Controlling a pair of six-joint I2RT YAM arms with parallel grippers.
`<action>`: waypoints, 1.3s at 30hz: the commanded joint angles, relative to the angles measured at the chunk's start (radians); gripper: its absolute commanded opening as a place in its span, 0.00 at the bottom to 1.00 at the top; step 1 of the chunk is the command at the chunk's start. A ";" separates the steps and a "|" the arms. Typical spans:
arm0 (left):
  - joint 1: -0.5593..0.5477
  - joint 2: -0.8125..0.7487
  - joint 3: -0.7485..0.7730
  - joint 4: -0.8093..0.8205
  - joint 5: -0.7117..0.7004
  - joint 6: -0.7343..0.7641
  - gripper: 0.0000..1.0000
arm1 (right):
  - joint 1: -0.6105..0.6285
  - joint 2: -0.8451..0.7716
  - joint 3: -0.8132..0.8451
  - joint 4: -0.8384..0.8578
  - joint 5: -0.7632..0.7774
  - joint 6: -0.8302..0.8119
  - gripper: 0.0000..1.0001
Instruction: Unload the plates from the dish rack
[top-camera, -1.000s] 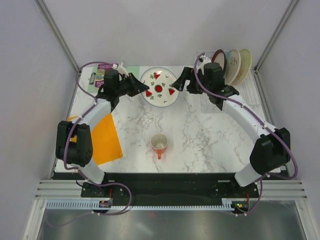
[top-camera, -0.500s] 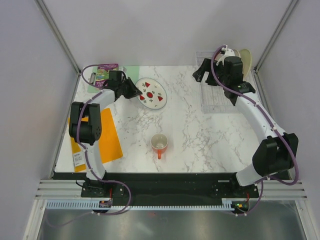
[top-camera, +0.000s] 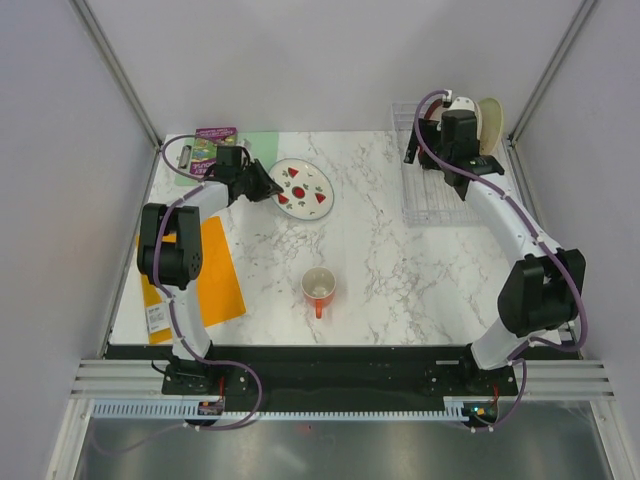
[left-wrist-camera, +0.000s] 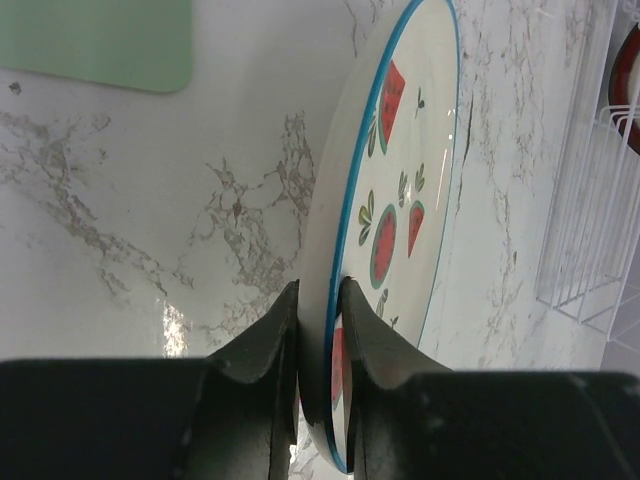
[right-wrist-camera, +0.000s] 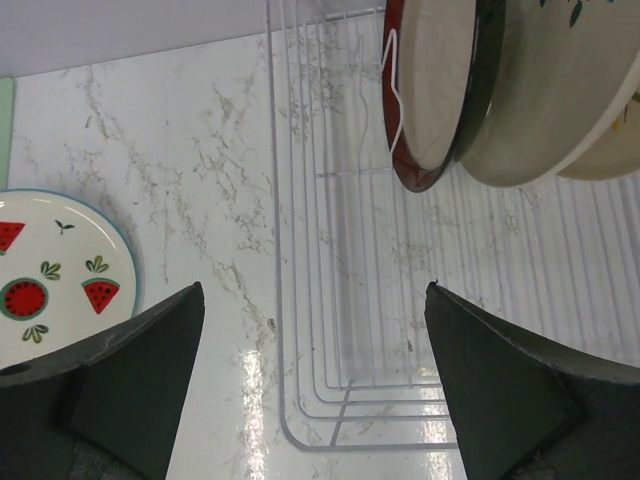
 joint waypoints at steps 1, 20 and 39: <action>0.006 0.039 -0.032 -0.070 -0.137 0.064 0.23 | -0.003 0.011 0.059 -0.022 0.102 -0.044 0.98; 0.006 0.042 -0.026 -0.113 -0.136 0.096 0.61 | -0.003 0.067 0.085 -0.034 0.194 -0.101 0.98; -0.100 -0.476 -0.232 -0.134 -0.372 0.149 1.00 | -0.006 0.431 0.486 -0.025 0.458 -0.277 0.98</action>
